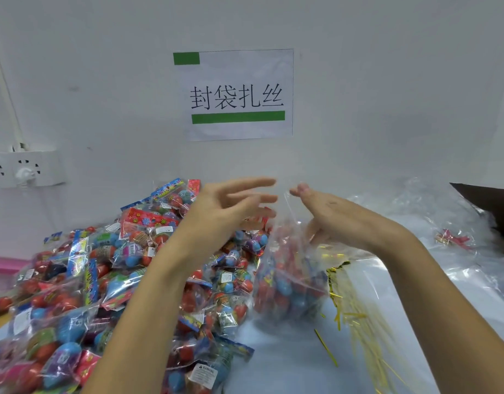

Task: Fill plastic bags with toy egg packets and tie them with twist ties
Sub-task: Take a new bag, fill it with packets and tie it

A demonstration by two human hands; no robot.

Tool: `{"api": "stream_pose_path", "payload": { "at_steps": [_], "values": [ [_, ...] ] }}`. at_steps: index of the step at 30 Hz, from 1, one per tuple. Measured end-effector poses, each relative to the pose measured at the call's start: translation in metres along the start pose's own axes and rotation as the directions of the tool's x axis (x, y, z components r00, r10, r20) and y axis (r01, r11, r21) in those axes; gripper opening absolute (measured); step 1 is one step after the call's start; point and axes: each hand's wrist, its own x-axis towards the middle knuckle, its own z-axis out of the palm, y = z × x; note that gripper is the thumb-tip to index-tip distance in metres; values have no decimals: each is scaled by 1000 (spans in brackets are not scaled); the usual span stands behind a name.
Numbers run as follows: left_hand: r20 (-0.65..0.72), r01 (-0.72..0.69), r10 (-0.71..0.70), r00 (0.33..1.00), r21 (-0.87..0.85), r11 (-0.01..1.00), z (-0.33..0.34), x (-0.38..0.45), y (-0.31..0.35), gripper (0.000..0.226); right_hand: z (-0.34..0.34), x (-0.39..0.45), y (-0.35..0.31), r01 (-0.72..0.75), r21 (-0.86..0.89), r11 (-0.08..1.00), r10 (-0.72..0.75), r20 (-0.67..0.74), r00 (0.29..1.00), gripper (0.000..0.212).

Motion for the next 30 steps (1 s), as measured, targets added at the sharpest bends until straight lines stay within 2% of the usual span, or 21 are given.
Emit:
{"api": "stream_pose_path", "payload": {
  "at_steps": [1,2,4,5,6,8,10,14,20,27,30],
  "values": [
    [-34,68,-66,997,52,996,-5,0,-7,30,-1,-1,1,-20,-18,1000,21,22,1000,82],
    [-29,142,-139,990,240,960,-9,-1,-15,29,-2,-1,2,-32,-71,997,34,34,999,94],
    [82,220,-362,929,663,715,-9,-3,-38,24,-1,-1,1,-16,-241,970,30,56,998,111],
    [112,222,-471,875,771,597,-4,-4,-50,23,1,1,3,3,-319,948,19,66,998,112],
    [118,223,-537,835,820,527,1,-6,-62,22,3,3,5,18,-360,933,7,69,998,107],
    [99,236,-564,820,839,490,15,-8,-78,18,4,6,8,28,-361,932,-15,37,999,86],
    [96,233,-528,844,821,522,25,-7,-87,11,3,10,11,40,-302,952,-50,-26,998,73],
    [191,242,-478,857,669,702,38,-7,-96,19,-1,14,15,83,-208,975,-119,-168,979,62],
    [233,241,-405,884,517,822,60,-12,-111,10,3,20,22,115,-221,968,-153,-160,975,61],
    [158,270,-375,913,454,849,72,-9,-116,8,3,21,24,120,-203,972,-152,-147,977,61],
    [51,441,-496,867,389,809,73,-4,-119,22,1,20,24,107,-200,974,-140,-163,977,61]
  ]
}}
